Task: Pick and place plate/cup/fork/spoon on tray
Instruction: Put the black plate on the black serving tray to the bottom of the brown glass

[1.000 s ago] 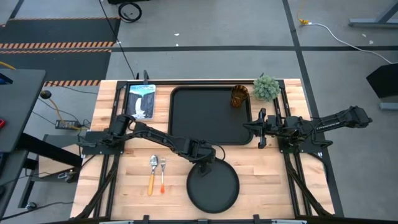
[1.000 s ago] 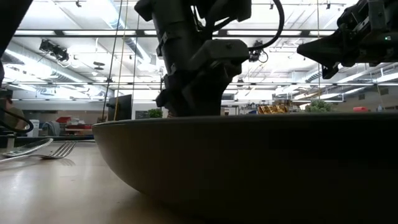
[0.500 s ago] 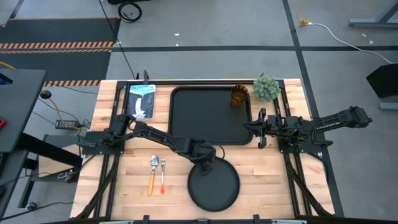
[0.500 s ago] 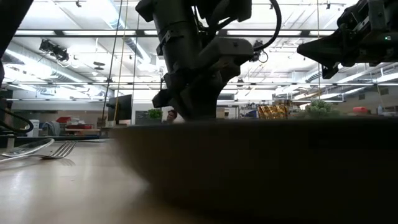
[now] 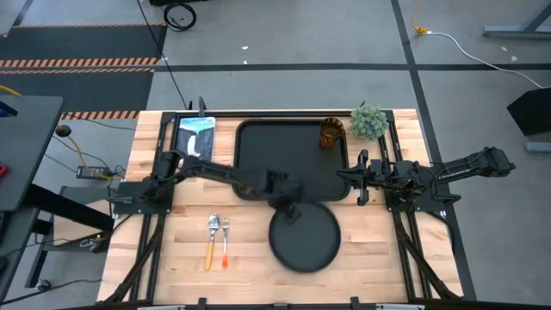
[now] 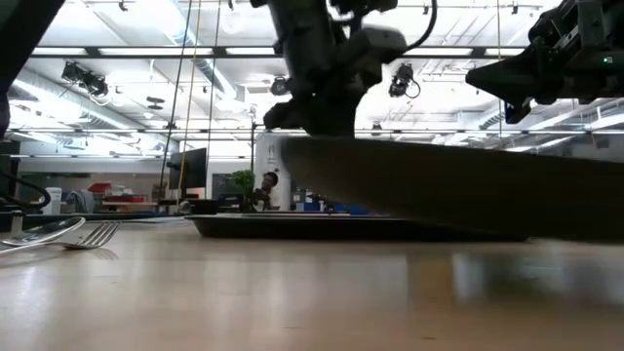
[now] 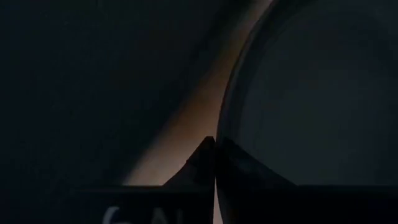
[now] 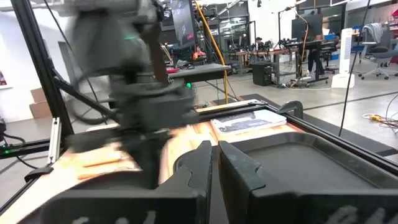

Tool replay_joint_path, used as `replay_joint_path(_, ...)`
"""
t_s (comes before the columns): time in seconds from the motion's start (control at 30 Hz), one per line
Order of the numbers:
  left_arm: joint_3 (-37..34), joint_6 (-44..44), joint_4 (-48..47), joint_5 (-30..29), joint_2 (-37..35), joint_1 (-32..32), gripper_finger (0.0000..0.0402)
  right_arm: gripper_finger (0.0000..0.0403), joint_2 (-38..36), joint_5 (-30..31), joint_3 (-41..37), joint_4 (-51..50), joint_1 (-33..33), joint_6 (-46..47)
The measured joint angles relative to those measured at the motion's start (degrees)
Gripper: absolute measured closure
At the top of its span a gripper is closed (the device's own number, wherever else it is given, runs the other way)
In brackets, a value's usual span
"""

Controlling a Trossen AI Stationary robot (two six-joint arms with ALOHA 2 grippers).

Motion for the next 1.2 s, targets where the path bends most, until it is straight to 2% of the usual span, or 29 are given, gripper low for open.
replay_joint_path(0.33,0.57,0.03,1.38,3.98,0.02,15.43,0.0389,0.0369,0.02,0.0,-0.02,-0.02,0.02,0.0)
replay_joint_path(0.6,0.53,0.57,0.91,5.72,0.02,23.4,0.0387,0.0369,0.01,0.0,-0.02,-0.02,0.0,0.0)
replay_joint_path(0.8,0.55,0.64,1.93,2.99,1.25,25.82,0.0387,0.0369,0.0,0.0,-0.02,-0.02,0.02,0.01)
replay_joint_path(0.97,0.47,0.0,4.51,3.78,4.75,26.1,0.0387,0.0369,0.0,0.0,-0.02,-0.02,0.0,0.0)
replay_joint_path(1.2,0.48,-0.16,5.51,4.08,6.02,26.17,0.0386,0.0369,0.0,0.0,-0.01,-0.01,0.01,0.01)
